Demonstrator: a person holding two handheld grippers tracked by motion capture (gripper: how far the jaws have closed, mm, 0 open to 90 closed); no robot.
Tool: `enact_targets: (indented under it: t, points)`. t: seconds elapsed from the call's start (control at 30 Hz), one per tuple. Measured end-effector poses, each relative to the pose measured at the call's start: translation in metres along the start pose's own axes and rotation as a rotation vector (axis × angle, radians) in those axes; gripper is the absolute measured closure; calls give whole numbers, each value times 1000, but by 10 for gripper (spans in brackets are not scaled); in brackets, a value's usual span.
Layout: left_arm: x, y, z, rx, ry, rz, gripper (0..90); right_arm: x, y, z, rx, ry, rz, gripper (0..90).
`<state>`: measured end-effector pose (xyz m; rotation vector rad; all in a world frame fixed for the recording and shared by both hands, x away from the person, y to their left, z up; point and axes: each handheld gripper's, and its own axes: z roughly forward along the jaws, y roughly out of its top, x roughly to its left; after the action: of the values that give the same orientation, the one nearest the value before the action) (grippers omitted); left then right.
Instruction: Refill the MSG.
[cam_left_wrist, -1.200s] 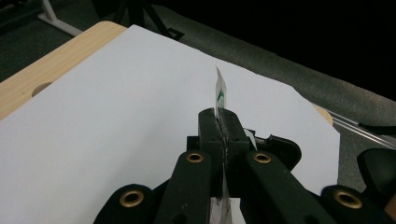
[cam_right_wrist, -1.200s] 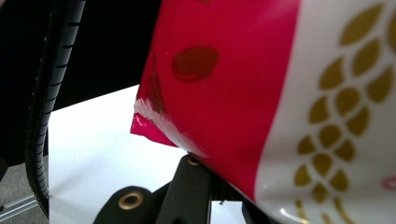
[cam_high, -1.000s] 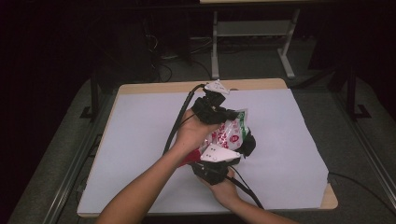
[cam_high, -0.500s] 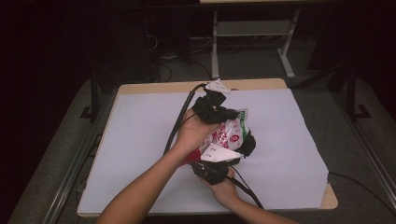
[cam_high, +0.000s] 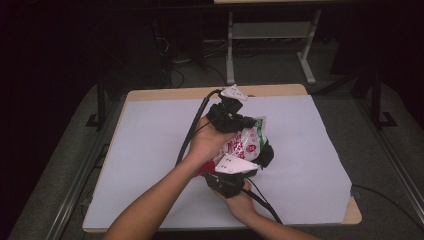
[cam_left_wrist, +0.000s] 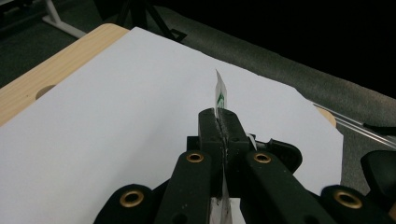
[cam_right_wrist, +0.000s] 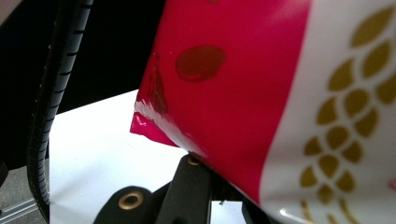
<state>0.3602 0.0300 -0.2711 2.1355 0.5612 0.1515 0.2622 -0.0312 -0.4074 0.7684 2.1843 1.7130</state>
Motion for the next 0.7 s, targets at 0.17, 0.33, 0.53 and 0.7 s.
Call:
enact_targets:
  t: [0.17,0.33,0.53,0.7]
  points:
    - [0,0,1,5,0,2,900,0,0,0,0,2,4,900]
    - [0,-1,3,10,1,0,900,0,-1,1,2,6,3,900]
    - [0,0,2,0,7,-1,900,2,-1,2,6,19,-22,899]
    - [0,0,3,8,9,-1,900,2,0,2,2,23,-28,899]
